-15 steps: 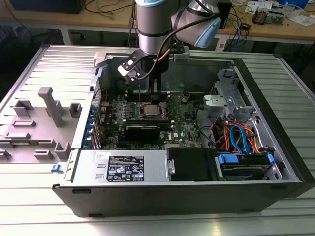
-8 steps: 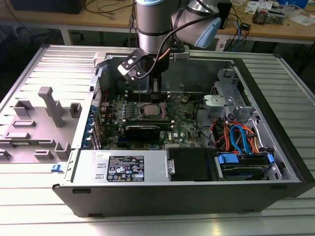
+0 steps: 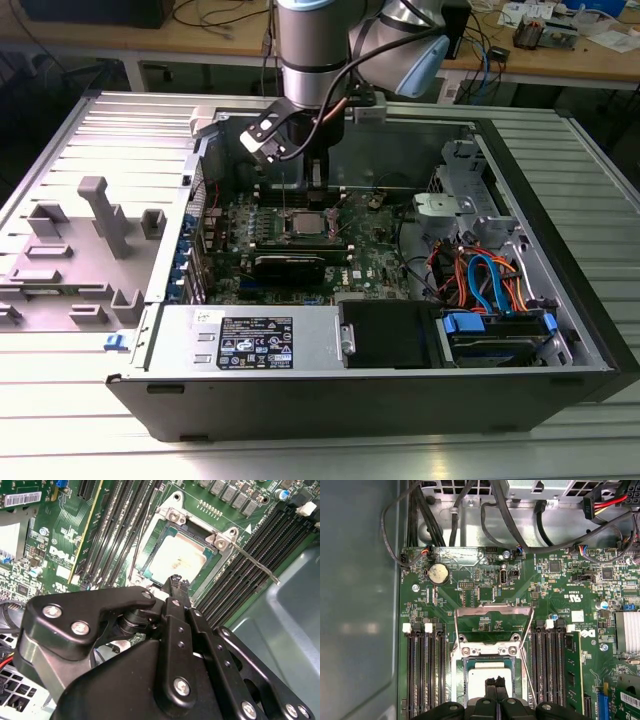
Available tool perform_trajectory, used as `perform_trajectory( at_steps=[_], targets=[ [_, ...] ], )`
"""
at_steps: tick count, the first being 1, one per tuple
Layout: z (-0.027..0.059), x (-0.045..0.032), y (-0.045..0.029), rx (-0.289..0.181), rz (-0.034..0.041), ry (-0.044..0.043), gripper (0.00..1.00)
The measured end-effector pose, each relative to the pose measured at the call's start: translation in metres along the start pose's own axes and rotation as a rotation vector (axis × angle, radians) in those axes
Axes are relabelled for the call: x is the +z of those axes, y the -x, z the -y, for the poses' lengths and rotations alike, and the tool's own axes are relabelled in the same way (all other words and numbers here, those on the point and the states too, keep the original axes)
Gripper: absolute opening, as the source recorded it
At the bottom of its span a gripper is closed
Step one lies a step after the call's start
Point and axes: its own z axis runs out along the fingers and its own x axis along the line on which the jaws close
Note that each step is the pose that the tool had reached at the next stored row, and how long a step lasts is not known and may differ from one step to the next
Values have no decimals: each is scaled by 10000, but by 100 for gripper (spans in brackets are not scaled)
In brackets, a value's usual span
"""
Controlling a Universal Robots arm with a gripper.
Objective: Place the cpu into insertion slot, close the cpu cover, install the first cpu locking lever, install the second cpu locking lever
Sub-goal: 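Close the cpu cover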
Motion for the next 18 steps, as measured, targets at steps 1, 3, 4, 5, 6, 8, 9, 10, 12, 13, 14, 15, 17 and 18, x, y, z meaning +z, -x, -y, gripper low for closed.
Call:
perform_trajectory(
  at_steps=[1, 3, 4, 5, 6, 8, 9, 10, 12, 13, 14, 15, 17, 18],
  targets=[
    [-8, 1, -1, 1, -1, 1, 11],
    [-18, 2, 0, 2, 0, 0, 11],
    [-19, 2, -1, 1, -1, 1, 11],
    [-19, 1, -1, 1, -1, 1, 11],
    [-20, -1, -1, 1, 0, 1, 11],
    [-20, -14, 0, 1, -1, 0, 11],
    [-21, -29, 1, 1, -1, 1, 11],
    [-22, -37, 2, 1, 0, 0, 11],
    [-26, -42, 2, -1, -3, 2, 11],
    [-32, -43, 3, -1, -2, 2, 11],
    [-45, -42, 2, 0, 0, 1, 11],
    [-54, -41, 2, 0, -1, 0, 11],
    [-71, -40, 2, 0, -1, 1, 11],
    [-71, -40, 2, 0, -1, 1, 11]
  ],
)
